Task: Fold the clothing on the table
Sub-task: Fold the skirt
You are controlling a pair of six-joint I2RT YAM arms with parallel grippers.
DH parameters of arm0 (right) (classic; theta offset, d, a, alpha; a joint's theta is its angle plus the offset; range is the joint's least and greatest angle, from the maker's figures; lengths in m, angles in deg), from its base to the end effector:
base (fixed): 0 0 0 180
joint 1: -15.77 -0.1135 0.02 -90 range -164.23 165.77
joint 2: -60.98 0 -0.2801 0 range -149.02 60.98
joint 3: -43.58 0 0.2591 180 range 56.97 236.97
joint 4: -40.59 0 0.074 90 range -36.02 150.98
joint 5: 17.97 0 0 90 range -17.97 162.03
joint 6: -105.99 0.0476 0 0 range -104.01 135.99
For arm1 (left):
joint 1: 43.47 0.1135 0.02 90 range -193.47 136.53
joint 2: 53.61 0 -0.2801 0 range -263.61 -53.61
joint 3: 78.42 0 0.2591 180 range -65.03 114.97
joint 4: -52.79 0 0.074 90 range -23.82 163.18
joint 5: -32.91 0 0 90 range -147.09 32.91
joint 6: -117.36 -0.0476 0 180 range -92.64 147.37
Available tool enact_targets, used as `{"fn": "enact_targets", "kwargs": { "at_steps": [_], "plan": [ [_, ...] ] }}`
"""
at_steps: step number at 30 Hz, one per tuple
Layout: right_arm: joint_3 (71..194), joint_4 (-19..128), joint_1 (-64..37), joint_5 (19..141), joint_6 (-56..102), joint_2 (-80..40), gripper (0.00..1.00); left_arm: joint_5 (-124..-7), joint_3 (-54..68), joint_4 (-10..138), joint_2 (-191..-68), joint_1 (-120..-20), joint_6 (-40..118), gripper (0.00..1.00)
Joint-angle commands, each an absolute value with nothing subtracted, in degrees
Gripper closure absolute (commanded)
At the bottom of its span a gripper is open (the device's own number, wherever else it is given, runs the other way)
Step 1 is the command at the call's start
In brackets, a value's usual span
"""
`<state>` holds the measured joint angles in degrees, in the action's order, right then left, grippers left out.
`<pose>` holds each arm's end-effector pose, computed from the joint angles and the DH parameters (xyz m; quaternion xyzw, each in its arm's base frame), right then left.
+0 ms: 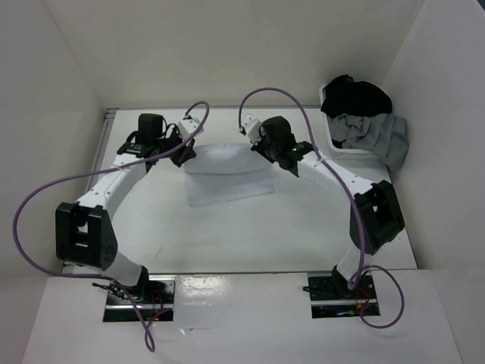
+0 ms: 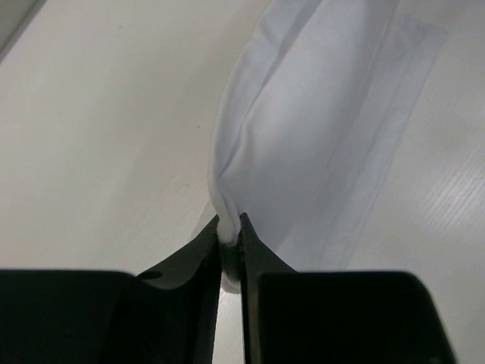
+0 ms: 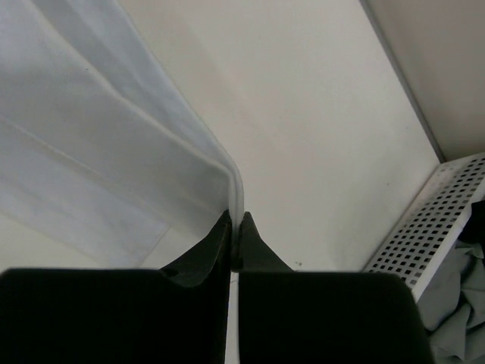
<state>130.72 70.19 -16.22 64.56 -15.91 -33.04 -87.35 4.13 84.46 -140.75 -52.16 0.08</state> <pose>0.3377 0.2037 0.2898 -0.4465 0.7716 -0.0578 0.4493 0.3494 -0.0777 0.3044 0.3781 0.7826 -0.1593 0.4682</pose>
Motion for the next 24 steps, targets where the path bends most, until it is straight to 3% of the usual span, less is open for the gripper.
{"fn": "enact_targets", "kwargs": {
  "at_steps": [1,12,24],
  "plan": [
    [135.71,62.61,-14.65,61.39,-18.11,-36.22,1.0,-86.97,5.89,78.58,-139.92,-51.3,2.05,0.82],
    [151.18,60.75,-14.64,55.26,-18.2,-52.73,1.0,-80.92,8.8,73.83,-146.95,-51.3,5.21,0.82],
    [156.37,53.38,-14.64,47.08,-20.74,-58.02,1.0,-70.21,13.45,71.36,-149.06,-51.3,9.25,0.82]
  ]
}}
